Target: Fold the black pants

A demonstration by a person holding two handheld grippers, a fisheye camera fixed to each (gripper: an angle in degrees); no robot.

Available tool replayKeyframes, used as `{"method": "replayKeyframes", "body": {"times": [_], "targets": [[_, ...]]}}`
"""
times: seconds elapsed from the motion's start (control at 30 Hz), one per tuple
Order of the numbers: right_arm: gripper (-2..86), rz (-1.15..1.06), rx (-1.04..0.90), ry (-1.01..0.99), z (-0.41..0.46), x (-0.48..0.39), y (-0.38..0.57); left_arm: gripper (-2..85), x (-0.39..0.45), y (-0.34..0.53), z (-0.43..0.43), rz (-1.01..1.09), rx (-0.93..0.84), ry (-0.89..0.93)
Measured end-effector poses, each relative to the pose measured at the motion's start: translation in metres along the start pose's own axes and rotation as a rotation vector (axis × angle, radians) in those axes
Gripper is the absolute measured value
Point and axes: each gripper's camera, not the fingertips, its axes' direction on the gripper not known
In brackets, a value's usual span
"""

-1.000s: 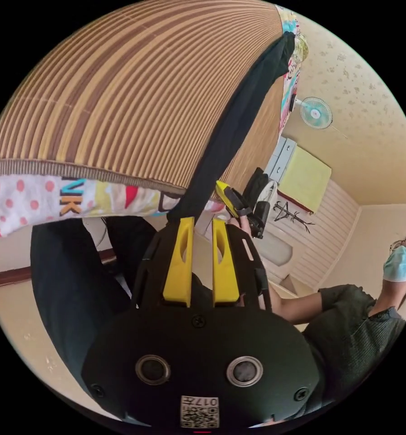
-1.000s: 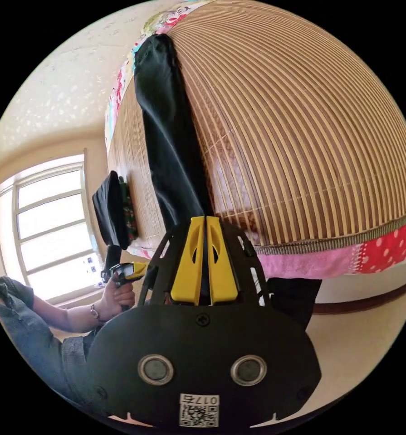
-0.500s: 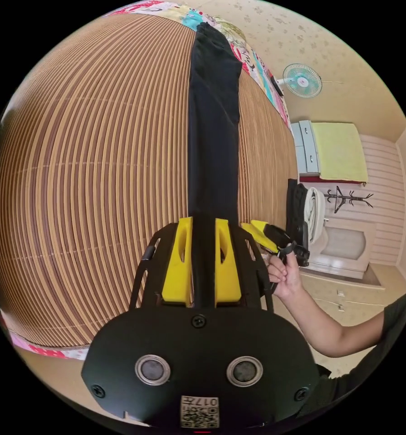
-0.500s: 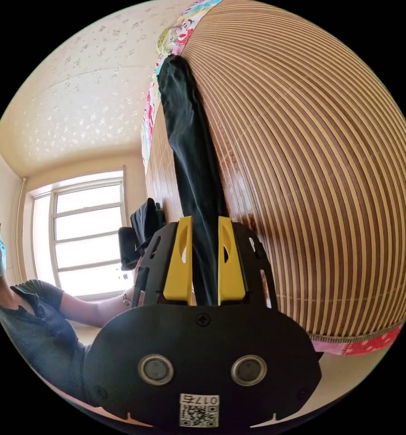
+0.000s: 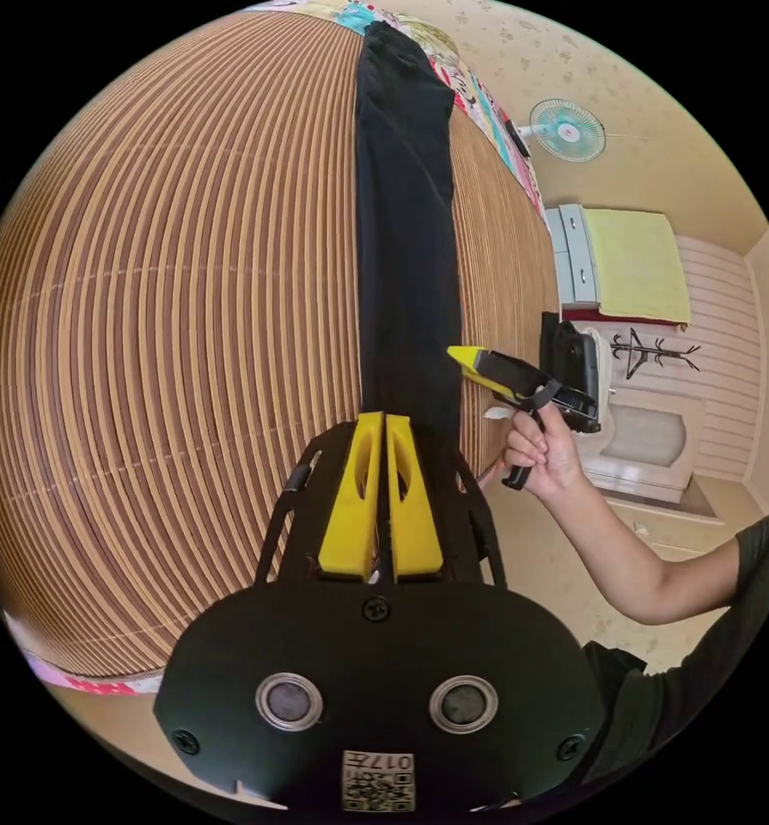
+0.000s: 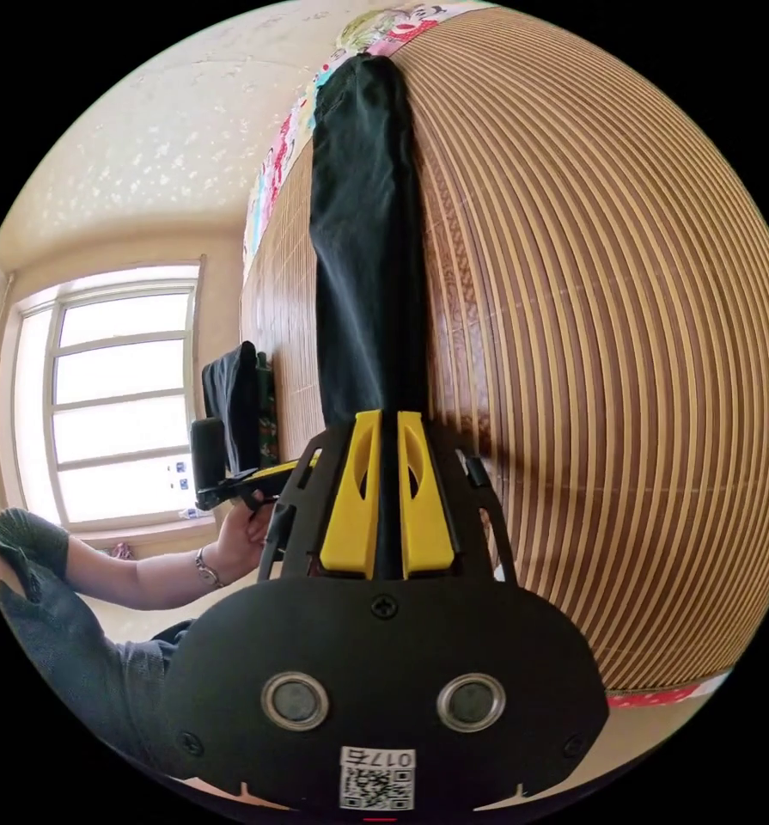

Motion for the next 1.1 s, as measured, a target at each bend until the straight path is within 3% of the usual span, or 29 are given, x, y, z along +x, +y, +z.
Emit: {"method": "replayKeyframes", "body": {"times": [0.07,0.23,0.33,0.47,0.53,0.77,1.1], "targets": [[3.4,-0.099,0.048,0.030,-0.017,-0.026,0.007,-0.8,0.007,0.011,-0.011,0.037,0.080,0.099],[2.7,-0.059,0.078,0.263,-0.019,-0.035,0.013,-0.9,-0.008,0.036,0.010,-0.111,0.011,-0.017],[2.6,-0.020,0.073,0.134,-0.011,-0.022,0.008,-0.5,-0.019,0.039,0.013,-0.173,0.031,0.030],[2.5,0.040,0.023,0.032,-0.007,0.000,0.010,2.8,-0.004,0.026,0.013,-0.085,0.044,0.015],[2.6,0.052,0.022,0.018,-0.012,0.006,0.016,6.6,0.011,0.016,0.018,-0.025,0.031,0.016],[2.5,0.066,-0.127,0.028,-0.004,0.010,0.045,6.9,0.039,0.004,0.039,0.011,-0.021,-0.129],[2.7,0.097,-0.130,-0.001,-0.011,0.000,0.055,9.9,0.076,0.010,0.039,0.030,-0.015,-0.205]]}}
